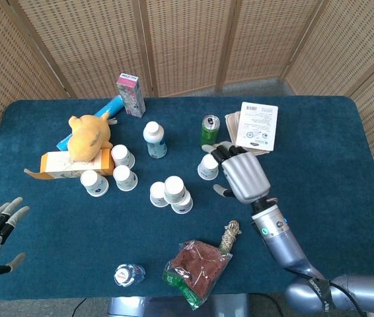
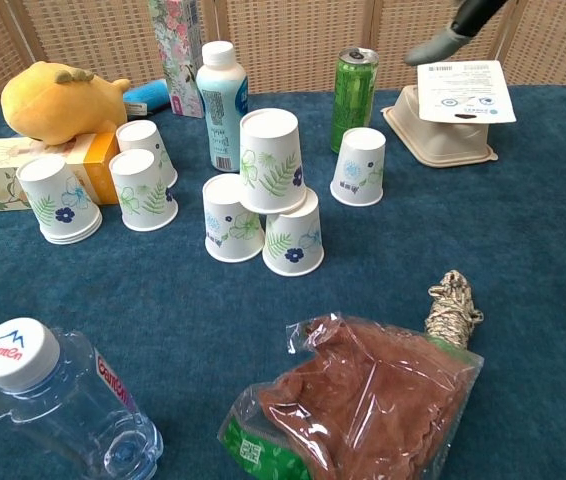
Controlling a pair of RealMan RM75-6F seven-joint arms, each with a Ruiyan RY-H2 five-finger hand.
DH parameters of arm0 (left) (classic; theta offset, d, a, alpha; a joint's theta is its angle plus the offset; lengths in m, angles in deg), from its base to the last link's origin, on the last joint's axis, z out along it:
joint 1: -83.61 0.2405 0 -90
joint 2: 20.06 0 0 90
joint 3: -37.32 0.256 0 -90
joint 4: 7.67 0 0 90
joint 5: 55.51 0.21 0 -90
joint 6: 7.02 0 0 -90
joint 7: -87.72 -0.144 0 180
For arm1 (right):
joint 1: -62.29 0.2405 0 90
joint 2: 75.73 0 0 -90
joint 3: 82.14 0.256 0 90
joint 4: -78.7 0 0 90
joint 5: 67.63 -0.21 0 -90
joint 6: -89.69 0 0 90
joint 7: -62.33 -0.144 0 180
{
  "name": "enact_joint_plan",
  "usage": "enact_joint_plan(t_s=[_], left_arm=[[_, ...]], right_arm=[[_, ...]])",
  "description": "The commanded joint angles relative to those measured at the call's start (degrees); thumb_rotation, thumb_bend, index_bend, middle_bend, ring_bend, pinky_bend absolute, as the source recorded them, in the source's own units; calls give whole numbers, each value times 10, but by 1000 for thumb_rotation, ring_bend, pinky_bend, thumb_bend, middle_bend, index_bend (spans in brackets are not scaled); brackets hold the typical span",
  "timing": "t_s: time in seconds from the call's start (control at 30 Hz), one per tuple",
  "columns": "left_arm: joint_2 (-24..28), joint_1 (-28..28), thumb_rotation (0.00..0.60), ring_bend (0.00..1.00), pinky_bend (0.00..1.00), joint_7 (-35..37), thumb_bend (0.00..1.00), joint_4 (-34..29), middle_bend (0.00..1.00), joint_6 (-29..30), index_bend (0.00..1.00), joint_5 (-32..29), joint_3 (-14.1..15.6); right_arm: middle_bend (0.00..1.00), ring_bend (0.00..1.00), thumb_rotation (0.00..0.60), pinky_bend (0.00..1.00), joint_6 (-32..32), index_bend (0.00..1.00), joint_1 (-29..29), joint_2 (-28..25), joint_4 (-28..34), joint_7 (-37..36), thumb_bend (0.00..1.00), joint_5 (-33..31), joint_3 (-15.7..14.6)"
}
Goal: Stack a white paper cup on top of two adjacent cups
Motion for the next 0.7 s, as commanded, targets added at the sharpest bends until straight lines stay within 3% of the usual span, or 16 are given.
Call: enact_joint_plan(t_s=[0.03, 0.27, 0.43, 0.7], left_arm=[[-2, 2, 600, 0, 0, -3, 309, -1, 0, 2, 63, 2, 1], [-2, 6, 600, 0, 0, -5, 309, -2, 0, 7, 63, 4, 3], [-3, 7, 600, 0, 0, -6, 309, 0, 0, 6, 62, 1, 3], [-7, 9, 600, 0, 0, -19, 311, -5, 0, 5, 62, 6, 5]], right_arm=[[312, 245, 600, 457, -2, 209, -39, -25, -51, -73, 142, 38, -15], [313, 245, 600, 452, 10, 212, -80, -45, -128, -173, 136, 74, -31], [282, 245, 600, 447, 3, 212, -119, -43, -223, -241, 111, 115, -59], [266, 216, 600, 364, -22, 201, -180, -27, -327, -348, 85, 146, -81]])
